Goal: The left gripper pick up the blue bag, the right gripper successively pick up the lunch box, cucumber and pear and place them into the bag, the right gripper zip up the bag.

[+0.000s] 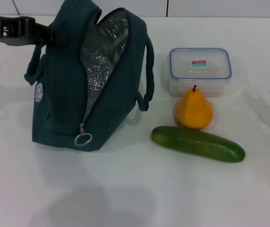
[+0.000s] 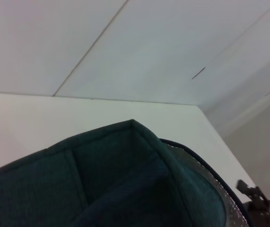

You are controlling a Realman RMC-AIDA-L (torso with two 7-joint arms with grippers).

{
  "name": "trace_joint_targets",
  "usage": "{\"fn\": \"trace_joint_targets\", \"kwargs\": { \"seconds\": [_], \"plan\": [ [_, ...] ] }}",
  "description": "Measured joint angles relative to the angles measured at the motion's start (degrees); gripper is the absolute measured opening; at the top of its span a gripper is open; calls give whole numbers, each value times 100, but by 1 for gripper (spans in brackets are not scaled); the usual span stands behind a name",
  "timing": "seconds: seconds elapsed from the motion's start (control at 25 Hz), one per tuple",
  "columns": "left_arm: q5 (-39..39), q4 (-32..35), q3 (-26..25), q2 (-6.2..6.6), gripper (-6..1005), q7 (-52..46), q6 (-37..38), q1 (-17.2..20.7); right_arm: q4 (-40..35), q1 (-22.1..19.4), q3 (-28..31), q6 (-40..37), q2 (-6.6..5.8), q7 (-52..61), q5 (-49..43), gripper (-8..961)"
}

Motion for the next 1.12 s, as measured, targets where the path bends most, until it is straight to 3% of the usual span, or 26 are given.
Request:
{"fn": "trace_joint_targets", "kwargs": {
  "seconds": [0.48, 1.12],
  "plan": [
    [-67, 127, -9, 13, 42, -30, -10, -107, 375, 1011, -2, 993, 6, 267, -29, 881],
    [-69, 120, -10, 34, 41, -51, -88, -184, 457, 1667, -2, 1825, 3, 372, -36, 878]
  ]
}}
